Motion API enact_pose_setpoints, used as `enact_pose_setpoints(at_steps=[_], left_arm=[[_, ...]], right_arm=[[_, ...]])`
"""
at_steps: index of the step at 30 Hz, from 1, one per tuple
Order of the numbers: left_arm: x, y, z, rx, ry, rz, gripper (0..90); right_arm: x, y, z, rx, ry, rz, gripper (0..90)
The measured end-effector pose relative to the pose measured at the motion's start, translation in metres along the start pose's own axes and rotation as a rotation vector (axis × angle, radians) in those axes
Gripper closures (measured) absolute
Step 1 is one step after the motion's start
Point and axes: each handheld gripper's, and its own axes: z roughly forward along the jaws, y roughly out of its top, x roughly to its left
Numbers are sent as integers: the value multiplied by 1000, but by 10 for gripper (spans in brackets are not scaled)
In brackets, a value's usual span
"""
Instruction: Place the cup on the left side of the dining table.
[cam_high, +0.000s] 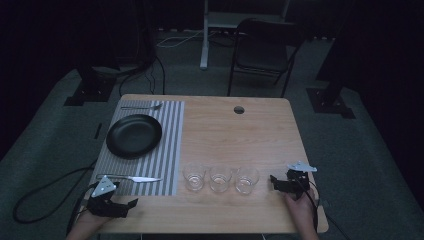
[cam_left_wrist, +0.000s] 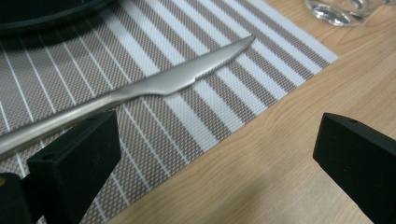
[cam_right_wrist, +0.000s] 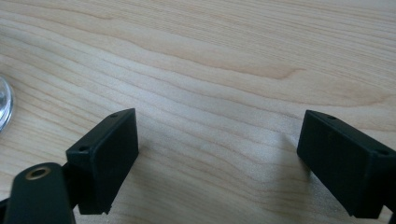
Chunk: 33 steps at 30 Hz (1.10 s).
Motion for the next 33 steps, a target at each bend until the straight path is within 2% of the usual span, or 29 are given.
enact_pose_setpoints(at_steps=[7,21,26,28,29,33], left_arm=[[-8,5,0,-17,-24,26,13],[-18,13,8,-6,-79,55,13],[-24,21,12,-19,-97,75,14],[-26,23,13,-23,-103,78,13],[-27,24,14,-26,-108,80,46],[-29,28,15,-32,-118,83,45]], right_arm=[[0,0,0,0,0,0,121],[0,0,0,0,0,0,121],[0,0,0,0,0,0,121],[0,0,0,0,0,0,121],[0,0,0,0,0,0,121],[0,0,0,0,0,0,121]])
